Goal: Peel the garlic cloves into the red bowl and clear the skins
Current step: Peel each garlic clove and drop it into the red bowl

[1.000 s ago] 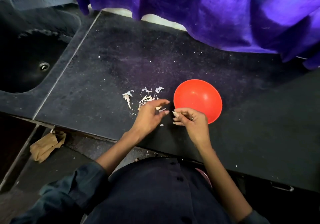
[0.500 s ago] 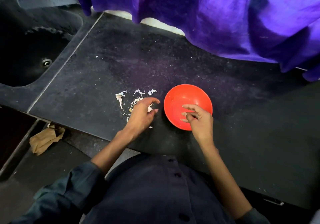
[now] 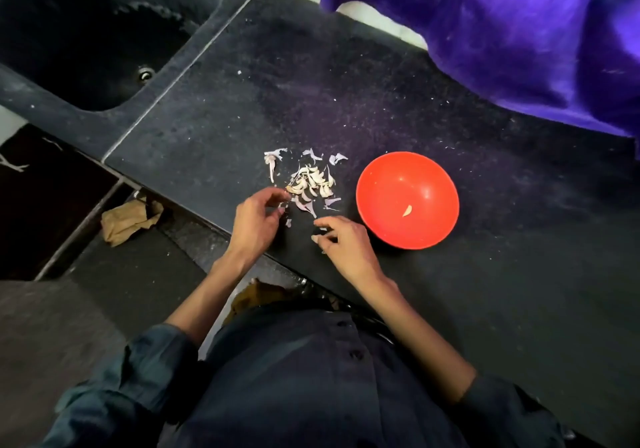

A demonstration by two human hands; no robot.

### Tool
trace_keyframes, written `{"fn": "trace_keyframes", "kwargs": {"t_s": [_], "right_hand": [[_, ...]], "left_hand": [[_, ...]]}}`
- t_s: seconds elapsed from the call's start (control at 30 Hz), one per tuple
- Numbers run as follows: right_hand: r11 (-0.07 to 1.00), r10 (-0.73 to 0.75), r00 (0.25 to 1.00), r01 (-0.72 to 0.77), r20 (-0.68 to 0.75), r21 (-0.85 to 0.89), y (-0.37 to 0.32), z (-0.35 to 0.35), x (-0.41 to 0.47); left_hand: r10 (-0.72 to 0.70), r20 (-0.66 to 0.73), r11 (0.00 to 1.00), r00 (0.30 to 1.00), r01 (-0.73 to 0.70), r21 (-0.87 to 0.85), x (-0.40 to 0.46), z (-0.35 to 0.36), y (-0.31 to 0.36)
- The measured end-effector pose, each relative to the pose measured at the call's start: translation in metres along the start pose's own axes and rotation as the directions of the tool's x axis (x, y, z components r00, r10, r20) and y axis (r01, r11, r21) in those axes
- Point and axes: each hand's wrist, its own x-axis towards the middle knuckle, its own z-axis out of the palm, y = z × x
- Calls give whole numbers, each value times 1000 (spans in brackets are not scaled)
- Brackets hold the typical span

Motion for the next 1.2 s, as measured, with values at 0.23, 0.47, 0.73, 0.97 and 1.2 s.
{"fn": "trace_keyframes", "kwargs": {"t_s": [0.23,0.47,0.73,0.97,1.2], "right_hand": [[971,-26,993,-3,-119,-240,-6,13,26],[901,-18,987,-54,-163,-430,-25,30,42],[918,-69,977,-17,-203,-395,-24,33,42],[997,19,976,-1,-218,82,-30,27,26],[832,183,978,-97,-105,547,-42,18,20]], "left_hand": [[12,22,1000,1000,-12,-22,2,-14,-13],[34,105,999,994,-31,-32,13,-24,-20],[60,139,995,988,-49,-82,20,-28,-25],[-24,270,862,962,157,-482,20,-21,-8],[-37,226,743,973,178,-645,19,-19,7]]}}
